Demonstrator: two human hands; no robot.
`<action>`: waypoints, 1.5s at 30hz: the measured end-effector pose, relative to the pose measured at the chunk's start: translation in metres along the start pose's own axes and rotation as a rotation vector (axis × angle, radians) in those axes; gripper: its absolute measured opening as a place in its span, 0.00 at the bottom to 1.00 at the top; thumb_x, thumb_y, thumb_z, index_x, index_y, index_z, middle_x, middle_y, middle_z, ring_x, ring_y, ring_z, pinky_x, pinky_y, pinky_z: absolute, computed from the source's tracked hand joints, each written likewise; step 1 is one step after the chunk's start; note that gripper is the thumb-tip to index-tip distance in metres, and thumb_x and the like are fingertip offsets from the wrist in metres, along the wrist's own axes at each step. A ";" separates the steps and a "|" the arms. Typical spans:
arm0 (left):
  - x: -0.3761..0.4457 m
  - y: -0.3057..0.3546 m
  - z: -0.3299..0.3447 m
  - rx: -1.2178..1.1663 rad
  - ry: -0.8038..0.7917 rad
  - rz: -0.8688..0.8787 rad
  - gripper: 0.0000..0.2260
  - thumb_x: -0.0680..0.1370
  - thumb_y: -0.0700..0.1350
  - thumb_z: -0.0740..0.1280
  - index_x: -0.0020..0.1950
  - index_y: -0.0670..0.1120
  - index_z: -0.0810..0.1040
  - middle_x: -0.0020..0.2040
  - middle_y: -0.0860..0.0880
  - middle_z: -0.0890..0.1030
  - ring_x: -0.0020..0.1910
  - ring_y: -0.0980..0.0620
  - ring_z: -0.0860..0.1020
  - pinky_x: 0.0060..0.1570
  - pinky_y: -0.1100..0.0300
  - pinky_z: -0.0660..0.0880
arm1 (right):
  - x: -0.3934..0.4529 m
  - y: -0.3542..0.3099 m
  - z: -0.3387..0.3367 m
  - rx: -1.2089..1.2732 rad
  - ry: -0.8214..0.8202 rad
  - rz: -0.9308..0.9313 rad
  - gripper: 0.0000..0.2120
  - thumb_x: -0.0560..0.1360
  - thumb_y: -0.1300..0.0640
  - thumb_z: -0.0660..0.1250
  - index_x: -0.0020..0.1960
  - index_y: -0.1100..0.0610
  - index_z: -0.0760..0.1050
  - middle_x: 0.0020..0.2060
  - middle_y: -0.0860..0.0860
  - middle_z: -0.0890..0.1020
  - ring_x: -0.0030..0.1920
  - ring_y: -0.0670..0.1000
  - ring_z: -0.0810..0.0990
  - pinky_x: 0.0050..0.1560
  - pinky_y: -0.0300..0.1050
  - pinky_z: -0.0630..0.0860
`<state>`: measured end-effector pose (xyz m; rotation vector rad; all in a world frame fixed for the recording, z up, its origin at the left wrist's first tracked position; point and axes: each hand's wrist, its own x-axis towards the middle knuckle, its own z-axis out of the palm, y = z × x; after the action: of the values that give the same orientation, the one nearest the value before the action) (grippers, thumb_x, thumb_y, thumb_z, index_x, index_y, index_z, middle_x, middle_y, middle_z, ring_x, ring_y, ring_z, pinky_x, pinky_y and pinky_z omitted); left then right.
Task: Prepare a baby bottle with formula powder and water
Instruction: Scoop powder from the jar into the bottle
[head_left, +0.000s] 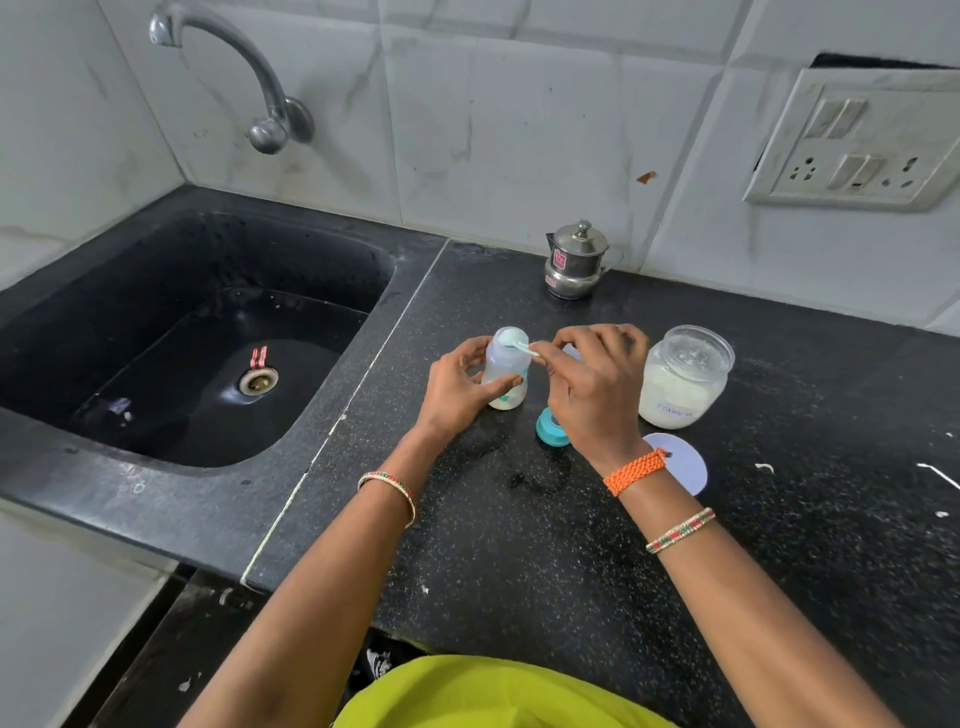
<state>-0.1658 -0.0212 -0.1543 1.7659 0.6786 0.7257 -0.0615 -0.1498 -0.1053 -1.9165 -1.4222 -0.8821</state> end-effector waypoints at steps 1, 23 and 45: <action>0.000 0.000 0.000 0.005 -0.001 -0.005 0.25 0.67 0.43 0.77 0.63 0.45 0.75 0.58 0.48 0.81 0.58 0.56 0.78 0.59 0.61 0.75 | 0.001 -0.001 -0.001 0.018 0.006 0.028 0.11 0.68 0.64 0.70 0.46 0.51 0.83 0.41 0.50 0.81 0.46 0.52 0.73 0.51 0.51 0.65; -0.013 0.033 0.009 0.271 -0.041 0.102 0.54 0.61 0.63 0.73 0.76 0.53 0.44 0.78 0.50 0.46 0.76 0.52 0.37 0.72 0.52 0.36 | 0.017 0.052 -0.045 0.398 0.320 0.933 0.11 0.77 0.56 0.63 0.50 0.61 0.81 0.56 0.55 0.77 0.60 0.55 0.69 0.61 0.52 0.68; 0.015 0.075 0.096 0.138 -0.387 0.234 0.43 0.68 0.45 0.75 0.75 0.55 0.52 0.78 0.53 0.51 0.78 0.49 0.43 0.75 0.44 0.49 | 0.003 0.118 -0.050 0.094 -0.432 1.137 0.13 0.74 0.53 0.66 0.58 0.48 0.80 0.66 0.54 0.74 0.69 0.60 0.62 0.66 0.60 0.59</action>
<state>-0.0769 -0.0895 -0.1047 2.0623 0.2674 0.4765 0.0444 -0.2174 -0.0807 -2.4176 -0.3327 0.1426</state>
